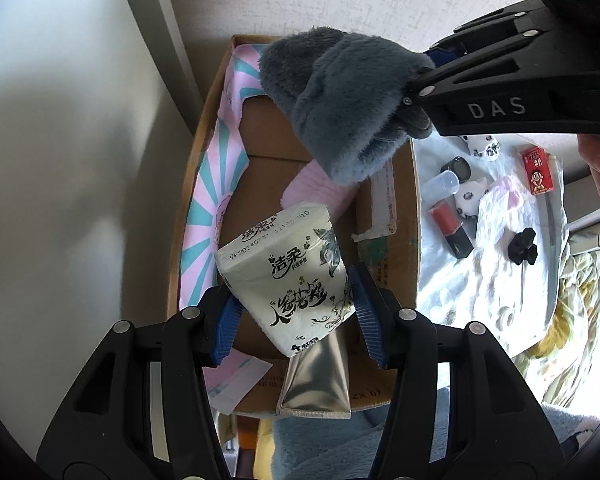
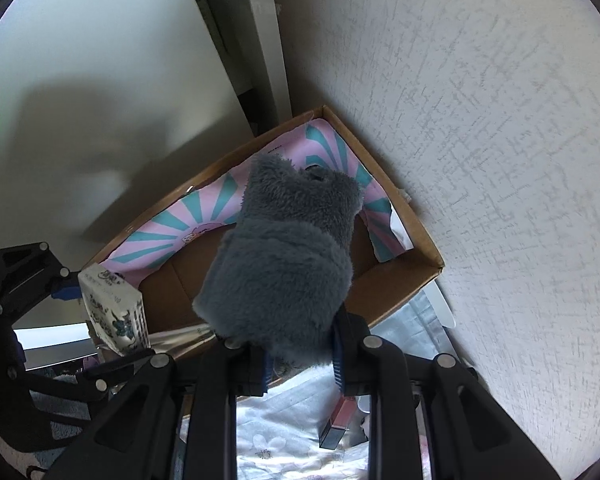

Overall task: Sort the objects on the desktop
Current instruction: 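Carry the tissue pack and grey glove into the cardboard box and release both, then withdraw both tools from the box back over the table, then grasp the clear plastic box with the left tool while the right tool grasps the red juice carton, then carry the clear plastic box and red carton over the cardboard box, then open both tools to drop the plastic box and carton into the box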

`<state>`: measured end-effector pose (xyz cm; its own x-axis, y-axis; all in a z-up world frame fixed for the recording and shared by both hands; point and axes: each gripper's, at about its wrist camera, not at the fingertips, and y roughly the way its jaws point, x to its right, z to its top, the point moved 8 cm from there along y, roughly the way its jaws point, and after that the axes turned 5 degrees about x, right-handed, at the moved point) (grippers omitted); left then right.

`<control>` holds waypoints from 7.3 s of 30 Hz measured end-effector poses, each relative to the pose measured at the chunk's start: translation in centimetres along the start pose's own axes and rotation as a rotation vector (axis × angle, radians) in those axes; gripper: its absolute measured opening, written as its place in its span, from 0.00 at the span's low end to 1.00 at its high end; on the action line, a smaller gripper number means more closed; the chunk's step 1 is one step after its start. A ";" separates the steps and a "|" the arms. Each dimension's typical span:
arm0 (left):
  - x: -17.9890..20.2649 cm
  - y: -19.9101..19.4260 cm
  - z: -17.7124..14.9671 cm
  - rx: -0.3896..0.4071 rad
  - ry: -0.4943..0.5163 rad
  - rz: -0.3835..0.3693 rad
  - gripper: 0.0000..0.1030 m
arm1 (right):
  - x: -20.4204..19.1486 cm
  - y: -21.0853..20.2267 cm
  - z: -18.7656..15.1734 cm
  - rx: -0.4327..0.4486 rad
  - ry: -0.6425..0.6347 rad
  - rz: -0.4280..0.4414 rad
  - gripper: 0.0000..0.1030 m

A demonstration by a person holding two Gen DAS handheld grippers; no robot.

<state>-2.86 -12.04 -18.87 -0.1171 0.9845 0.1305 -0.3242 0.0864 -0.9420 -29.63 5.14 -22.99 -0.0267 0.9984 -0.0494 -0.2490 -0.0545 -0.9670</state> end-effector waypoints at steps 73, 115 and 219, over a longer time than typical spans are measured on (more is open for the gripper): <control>15.3 -4.9 1.7 0.090 0.219 -0.087 0.98 | 13.2 -13.4 -26.9 0.094 0.537 -0.276 0.69; 25.2 14.8 -0.6 0.066 -0.090 0.104 0.92 | 25.4 -0.1 -37.3 0.080 0.681 -0.190 0.69; -3.1 -0.9 -1.4 0.024 -0.028 0.044 0.98 | -2.8 3.5 -1.1 -0.068 0.089 0.010 0.57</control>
<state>-0.89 -14.97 -18.84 -0.1577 0.9826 0.0977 -0.3404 0.0388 -0.9395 -29.32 2.19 -26.48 0.0580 0.9953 -0.0778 -0.1828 -0.0660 -0.9809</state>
